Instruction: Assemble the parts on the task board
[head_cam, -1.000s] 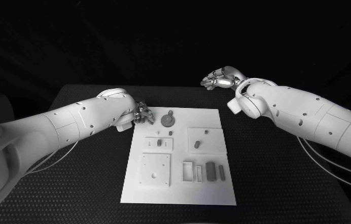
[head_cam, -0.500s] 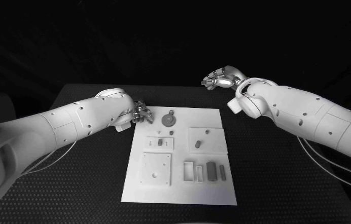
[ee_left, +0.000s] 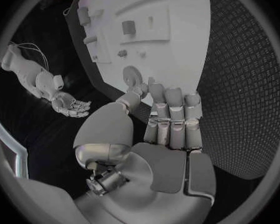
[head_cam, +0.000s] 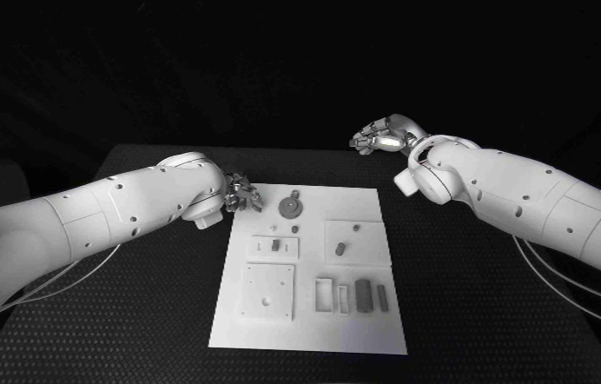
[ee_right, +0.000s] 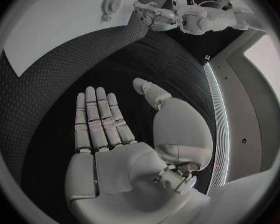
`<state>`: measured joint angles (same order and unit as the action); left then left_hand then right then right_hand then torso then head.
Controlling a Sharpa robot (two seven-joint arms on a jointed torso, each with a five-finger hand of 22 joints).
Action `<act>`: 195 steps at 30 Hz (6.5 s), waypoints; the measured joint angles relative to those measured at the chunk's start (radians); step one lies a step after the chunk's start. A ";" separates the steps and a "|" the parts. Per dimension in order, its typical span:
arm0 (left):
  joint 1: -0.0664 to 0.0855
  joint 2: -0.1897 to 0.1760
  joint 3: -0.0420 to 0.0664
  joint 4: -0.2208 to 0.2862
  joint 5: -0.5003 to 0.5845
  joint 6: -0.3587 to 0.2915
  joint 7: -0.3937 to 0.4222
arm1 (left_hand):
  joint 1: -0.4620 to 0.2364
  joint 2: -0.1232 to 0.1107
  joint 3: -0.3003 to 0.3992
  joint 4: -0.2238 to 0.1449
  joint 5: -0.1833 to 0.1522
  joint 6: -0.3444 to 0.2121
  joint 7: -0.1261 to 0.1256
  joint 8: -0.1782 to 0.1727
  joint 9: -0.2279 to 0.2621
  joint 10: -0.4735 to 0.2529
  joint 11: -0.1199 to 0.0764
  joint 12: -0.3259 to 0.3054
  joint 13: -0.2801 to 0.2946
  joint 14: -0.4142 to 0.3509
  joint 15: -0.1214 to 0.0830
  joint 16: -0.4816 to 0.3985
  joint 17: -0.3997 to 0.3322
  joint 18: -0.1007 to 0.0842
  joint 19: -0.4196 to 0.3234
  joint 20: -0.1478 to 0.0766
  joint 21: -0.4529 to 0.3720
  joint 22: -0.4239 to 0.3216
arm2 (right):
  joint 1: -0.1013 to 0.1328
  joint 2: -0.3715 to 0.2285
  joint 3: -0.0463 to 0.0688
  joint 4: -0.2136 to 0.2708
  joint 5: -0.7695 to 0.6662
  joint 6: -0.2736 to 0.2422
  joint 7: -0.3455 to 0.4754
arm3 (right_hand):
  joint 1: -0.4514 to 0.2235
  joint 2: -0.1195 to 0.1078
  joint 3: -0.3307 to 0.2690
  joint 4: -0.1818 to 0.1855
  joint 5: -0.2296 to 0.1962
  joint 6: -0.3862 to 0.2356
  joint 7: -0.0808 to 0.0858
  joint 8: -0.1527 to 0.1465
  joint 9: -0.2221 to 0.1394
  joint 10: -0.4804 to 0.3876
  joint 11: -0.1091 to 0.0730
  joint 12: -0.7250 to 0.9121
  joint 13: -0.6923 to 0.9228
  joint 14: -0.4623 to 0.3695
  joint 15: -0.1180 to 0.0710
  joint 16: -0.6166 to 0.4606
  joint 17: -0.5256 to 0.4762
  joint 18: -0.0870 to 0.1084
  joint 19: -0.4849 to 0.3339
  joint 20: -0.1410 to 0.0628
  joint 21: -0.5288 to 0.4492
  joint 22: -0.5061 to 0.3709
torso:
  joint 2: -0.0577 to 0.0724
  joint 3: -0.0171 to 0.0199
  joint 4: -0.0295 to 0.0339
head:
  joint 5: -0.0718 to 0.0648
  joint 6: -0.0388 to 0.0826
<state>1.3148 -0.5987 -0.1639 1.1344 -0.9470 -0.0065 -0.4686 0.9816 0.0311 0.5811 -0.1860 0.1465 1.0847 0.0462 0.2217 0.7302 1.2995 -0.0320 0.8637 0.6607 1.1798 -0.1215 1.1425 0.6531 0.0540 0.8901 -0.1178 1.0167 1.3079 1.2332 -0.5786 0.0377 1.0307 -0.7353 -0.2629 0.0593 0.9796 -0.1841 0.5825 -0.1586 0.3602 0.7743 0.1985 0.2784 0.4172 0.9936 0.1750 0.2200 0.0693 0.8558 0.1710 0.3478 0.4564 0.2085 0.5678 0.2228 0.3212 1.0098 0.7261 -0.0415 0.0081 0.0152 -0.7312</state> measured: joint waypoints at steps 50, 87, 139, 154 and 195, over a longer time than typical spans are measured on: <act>-0.016 -0.126 -0.077 0.289 -0.062 -0.100 -0.098 | -0.021 -0.021 0.002 0.008 0.011 0.026 -0.009 0.001 0.000 0.034 -0.006 0.000 0.000 0.037 -0.002 0.004 0.001 0.000 0.029 -0.007 0.013 0.000 | 0.000 0.006 0.000 -0.008 0.002 0.001 0.000 | 0.000 0.000 0.000 0.000 0.000 0.000 0.000 0.000 -0.002 0.000 0.000 -0.003 0.000 -0.003 0.003 -0.004 0.000 0.000 0.000 0.000 0.000 0.003 | -0.003 0.0000 0.0089 | 0.001 -0.025; -0.035 -0.122 -0.074 0.296 -0.107 -0.091 -0.094 | -0.027 -0.027 0.000 0.013 0.011 0.045 -0.021 0.002 0.000 0.053 -0.025 0.000 0.000 0.054 -0.017 0.004 0.001 0.000 0.032 -0.011 0.013 0.000 | 0.000 0.004 0.000 -0.003 0.002 0.003 -0.001 | 0.000 0.000 0.000 0.000 0.000 0.000 0.000 0.000 -0.002 0.000 0.000 -0.007 0.000 -0.002 0.002 -0.004 0.000 0.000 0.000 0.000 -0.004 0.004 | -0.003 0.0012 0.0087 | -0.005 -0.030; -0.035 -0.105 -0.074 0.291 -0.187 -0.061 -0.100 | -0.076 -0.042 -0.009 -0.014 0.171 0.095 -0.009 0.024 0.003 0.080 -0.041 0.087 0.042 0.068 -0.018 0.082 0.035 0.000 0.045 -0.016 0.064 0.000 | 0.000 0.003 0.000 0.004 0.003 0.005 -0.001 | 0.000 0.000 -0.003 0.003 0.000 -0.002 0.002 0.003 -0.004 0.000 0.000 -0.007 0.000 -0.004 0.004 -0.004 -0.001 0.000 0.000 0.000 -0.008 0.007 | -0.003 0.0012 0.0079 | 0.001 -0.035; -0.038 -0.101 -0.074 0.292 -0.217 -0.058 -0.099 | -0.086 -0.045 -0.006 -0.024 0.210 0.098 -0.009 0.041 0.033 0.080 -0.041 0.116 0.047 0.068 -0.018 0.105 0.040 0.000 0.045 -0.016 0.080 0.000 | 0.000 0.002 0.000 0.004 0.003 0.006 0.000 | 0.000 0.000 -0.003 0.003 0.000 -0.002 0.002 0.003 -0.004 0.000 0.000 -0.007 0.000 -0.004 0.004 -0.004 -0.001 0.000 0.000 0.000 -0.008 0.008 | -0.003 0.0009 0.0091 | -0.001 -0.037; -0.040 -0.091 -0.075 0.291 -0.287 -0.043 -0.103 | -0.087 -0.044 -0.014 -0.034 0.220 0.102 -0.008 0.080 0.035 0.078 -0.052 0.131 0.046 0.073 -0.013 0.116 0.041 0.000 0.048 -0.012 0.091 -0.001 | 0.000 -0.001 0.000 0.006 0.003 0.008 0.000 | 0.000 0.000 -0.003 0.003 0.004 -0.006 -0.001 0.003 -0.005 0.000 0.000 -0.011 0.000 -0.004 0.004 -0.004 -0.001 0.000 0.000 0.000 -0.008 0.010 | -0.003 0.0009 0.0087 | -0.004 -0.035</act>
<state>1.2749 -0.6895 -0.2393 1.4254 -1.2335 -0.0499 -0.5719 0.8946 -0.0130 0.5675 -0.2198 0.3665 1.1867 0.0378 0.3020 0.7656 1.3772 -0.0836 0.9952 0.7062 1.2529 -0.1346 1.2585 0.6938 0.0540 0.9382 -0.1302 1.1073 1.3073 1.2331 -0.5798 0.0376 1.0365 -0.7325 -0.2548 0.0590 0.9796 -0.1841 0.5797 -0.1558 0.3640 0.7685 0.1971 0.2815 0.4125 0.9936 0.1750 0.2088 0.0693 0.8519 0.1748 0.3437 0.4558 0.2084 0.5678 0.2228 0.3135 1.0194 0.7226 -0.0407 0.0169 0.0116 -0.7660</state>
